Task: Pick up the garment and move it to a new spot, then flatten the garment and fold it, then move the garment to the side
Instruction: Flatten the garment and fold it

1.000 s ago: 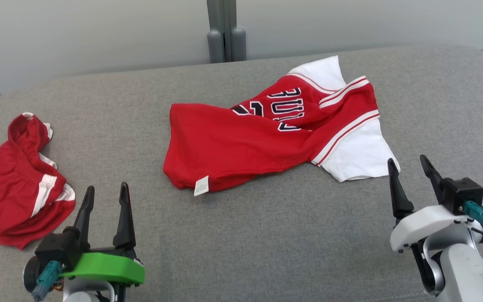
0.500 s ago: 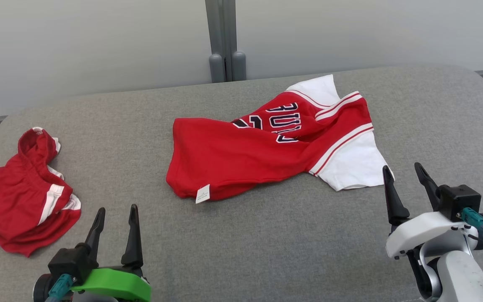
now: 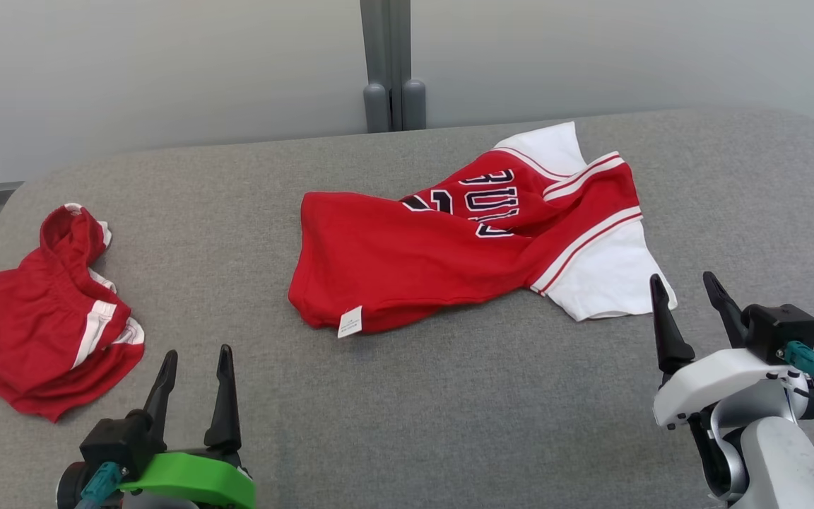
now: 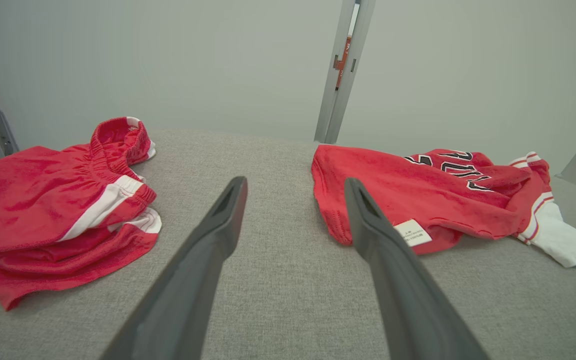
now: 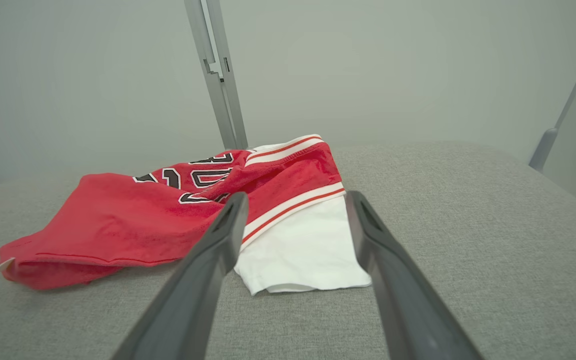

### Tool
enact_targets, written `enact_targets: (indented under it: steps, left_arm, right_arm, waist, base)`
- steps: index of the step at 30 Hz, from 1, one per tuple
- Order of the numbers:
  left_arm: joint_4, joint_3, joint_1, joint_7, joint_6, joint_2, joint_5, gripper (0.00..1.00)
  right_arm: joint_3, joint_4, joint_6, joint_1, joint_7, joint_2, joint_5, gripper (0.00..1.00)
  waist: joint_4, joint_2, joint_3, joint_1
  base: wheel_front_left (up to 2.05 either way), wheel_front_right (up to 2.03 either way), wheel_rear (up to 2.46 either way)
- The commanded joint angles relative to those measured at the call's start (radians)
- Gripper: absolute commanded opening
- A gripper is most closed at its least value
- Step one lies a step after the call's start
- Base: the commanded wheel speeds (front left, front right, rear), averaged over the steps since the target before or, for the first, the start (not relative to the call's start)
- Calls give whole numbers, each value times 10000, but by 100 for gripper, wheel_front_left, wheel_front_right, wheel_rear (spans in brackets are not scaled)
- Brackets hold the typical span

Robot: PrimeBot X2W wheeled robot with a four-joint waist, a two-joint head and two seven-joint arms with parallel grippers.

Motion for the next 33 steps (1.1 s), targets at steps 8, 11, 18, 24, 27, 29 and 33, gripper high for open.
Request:
enact_targets:
  steps: [8, 11, 18, 24, 27, 29, 33]
  left_arm:
    - [1732, -756, -1300, 9, -94, 47, -196, 100]
    - [2870, -1193, -2267, 169, -112, 44, -441, 100]
    - [4782, -2048, -4266, 1017, -127, 46, -1196, 100]
    - [6012, -2325, -5342, 1556, -130, 43, -1586, 100]
    - [6509, -2445, -5694, 1641, -127, 41, -1599, 100]
    - [6710, -2569, -5855, 1609, -123, 41, -1702, 100]
    - [6880, -3075, -6130, 1589, -124, 35, -1995, 100]
  right_arm:
    - [-488, 839, -11, -1161, 1374, -220, -36, 100]
    - [-713, 1481, -13, -1958, 2145, -398, 41, 100]
    - [-1027, 3042, -12, -3600, 3758, -619, -109, 100]
    - [-1136, 4078, -10, -4568, 4602, -406, -267, 100]
    - [-1151, 4524, -12, -4844, 4704, -404, -326, 100]
    - [-1218, 4808, -10, -4999, 4790, -374, -388, 100]
    - [-1368, 5281, -12, -5115, 4892, -349, -642, 100]
  waist:
    - [-150, -1, 750, 0]
    - [-159, -1, 1176, 0]
    - [-200, -1, 2204, 0]
    - [-204, -1, 2691, 0]
    - [-187, -1, 2854, 0]
    - [-162, -1, 2928, 0]
    - [-115, -1, 3034, 0]
  base:
    - [0, 0, 0]
    - [0, 0, 0]
    - [0, 0, 0]
    - [0, 0, 0]
    - [0, 0, 0]
    - [0, 0, 0]
    - [0, 0, 0]
